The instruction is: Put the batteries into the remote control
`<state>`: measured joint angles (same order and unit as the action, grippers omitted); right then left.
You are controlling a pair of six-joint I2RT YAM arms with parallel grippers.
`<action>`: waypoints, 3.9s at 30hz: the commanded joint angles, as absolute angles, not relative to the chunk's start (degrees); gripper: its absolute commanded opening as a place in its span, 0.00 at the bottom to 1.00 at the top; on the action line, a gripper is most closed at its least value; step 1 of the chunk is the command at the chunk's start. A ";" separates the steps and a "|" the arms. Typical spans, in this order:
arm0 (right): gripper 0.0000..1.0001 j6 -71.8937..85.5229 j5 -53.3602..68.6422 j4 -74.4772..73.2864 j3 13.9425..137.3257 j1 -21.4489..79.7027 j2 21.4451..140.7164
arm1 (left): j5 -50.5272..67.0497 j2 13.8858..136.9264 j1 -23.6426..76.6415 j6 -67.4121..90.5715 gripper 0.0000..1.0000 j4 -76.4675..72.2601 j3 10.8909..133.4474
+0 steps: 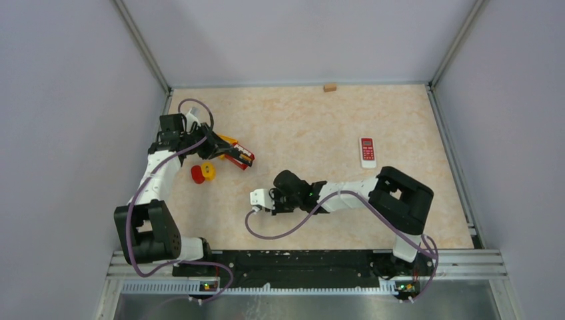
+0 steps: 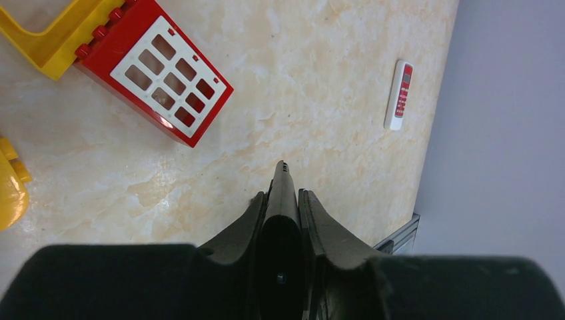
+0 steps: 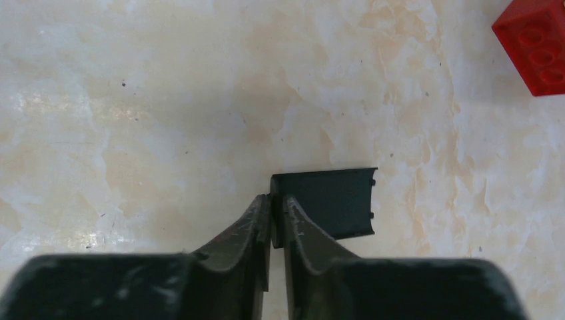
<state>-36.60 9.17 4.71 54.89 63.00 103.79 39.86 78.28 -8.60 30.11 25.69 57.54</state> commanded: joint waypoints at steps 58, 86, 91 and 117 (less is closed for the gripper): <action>0.11 49.35 60.29 34.22 64.96 33.50 131.64 | 39.74 76.25 -9.31 30.76 0.00 24.16 57.48; 0.19 12.96 22.13 3.22 77.93 48.36 120.25 | 22.45 68.64 -10.01 32.17 0.00 23.38 55.72; 0.15 9.24 25.76 -2.23 79.93 49.19 123.02 | 24.77 69.74 -10.02 32.46 0.00 23.29 55.83; 0.11 -5.58 18.13 -13.16 69.11 56.23 113.96 | 28.60 70.91 -10.02 33.09 0.00 21.67 54.67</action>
<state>-3.16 26.89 -5.76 67.77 52.07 112.71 26.37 70.08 -9.72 32.75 25.12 54.83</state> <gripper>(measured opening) 0.101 0.233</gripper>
